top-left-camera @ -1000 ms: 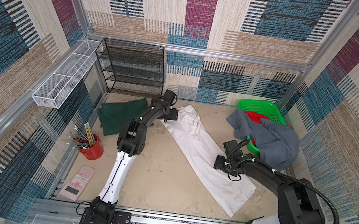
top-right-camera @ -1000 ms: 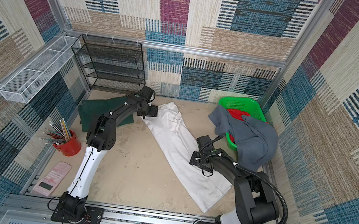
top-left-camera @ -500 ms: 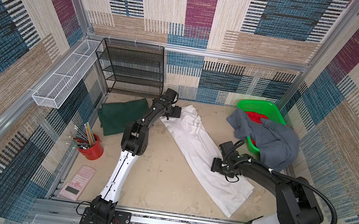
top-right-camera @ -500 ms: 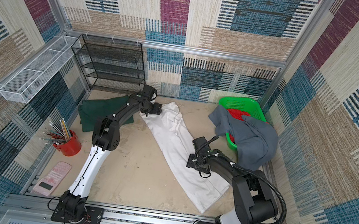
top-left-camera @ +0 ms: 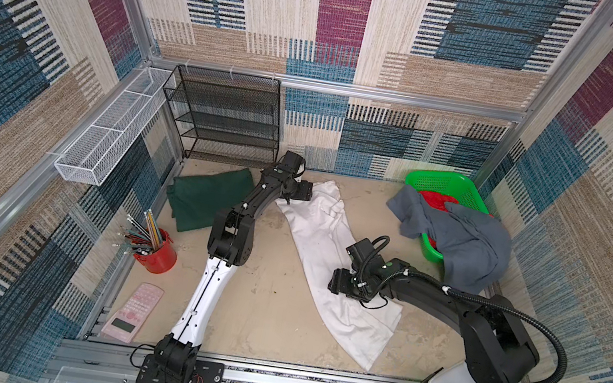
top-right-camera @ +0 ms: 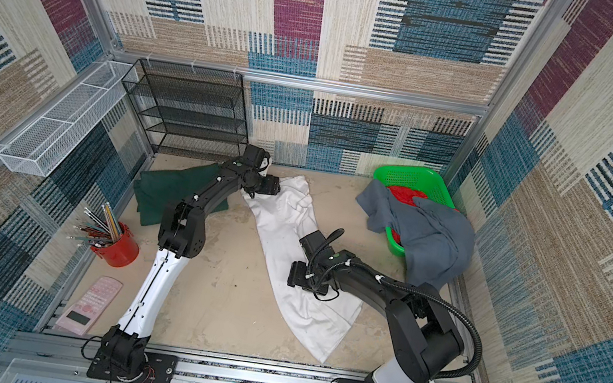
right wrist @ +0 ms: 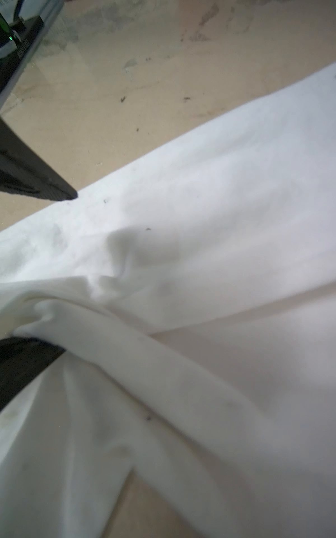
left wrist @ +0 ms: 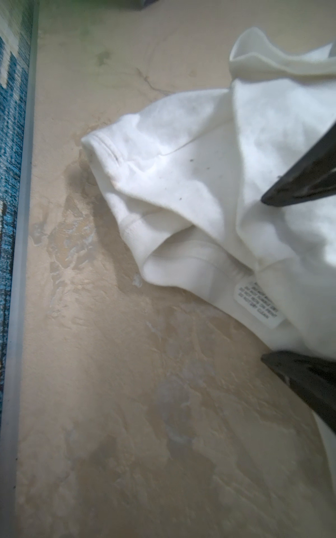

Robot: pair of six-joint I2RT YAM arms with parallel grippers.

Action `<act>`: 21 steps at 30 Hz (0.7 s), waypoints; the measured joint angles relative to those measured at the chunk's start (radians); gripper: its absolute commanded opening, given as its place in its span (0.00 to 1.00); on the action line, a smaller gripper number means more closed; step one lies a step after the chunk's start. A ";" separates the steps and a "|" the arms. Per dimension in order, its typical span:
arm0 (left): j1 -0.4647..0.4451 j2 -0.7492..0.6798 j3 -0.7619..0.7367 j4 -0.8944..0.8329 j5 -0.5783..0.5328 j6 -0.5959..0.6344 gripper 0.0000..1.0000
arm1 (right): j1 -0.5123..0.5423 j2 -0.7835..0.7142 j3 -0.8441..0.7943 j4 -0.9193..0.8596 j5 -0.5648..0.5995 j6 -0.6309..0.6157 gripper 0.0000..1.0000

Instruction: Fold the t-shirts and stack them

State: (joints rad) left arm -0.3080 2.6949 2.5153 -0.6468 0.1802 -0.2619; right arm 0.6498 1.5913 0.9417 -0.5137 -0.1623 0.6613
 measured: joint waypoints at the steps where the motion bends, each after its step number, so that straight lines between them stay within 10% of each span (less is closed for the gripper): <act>1: 0.000 -0.006 0.000 -0.004 0.008 0.000 0.91 | 0.000 0.000 0.011 -0.001 -0.002 0.000 0.80; 10: -0.003 -0.195 -0.169 0.010 0.014 0.000 0.98 | -0.012 0.001 0.132 -0.031 0.051 -0.027 0.97; 21: -0.008 -0.614 -0.702 0.159 -0.008 -0.042 0.98 | -0.195 0.117 0.378 -0.024 0.065 -0.188 0.89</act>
State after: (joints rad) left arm -0.3161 2.0808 1.8137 -0.4877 0.1722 -0.3042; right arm 0.4545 1.7084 1.3197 -0.5377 -0.0975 0.4728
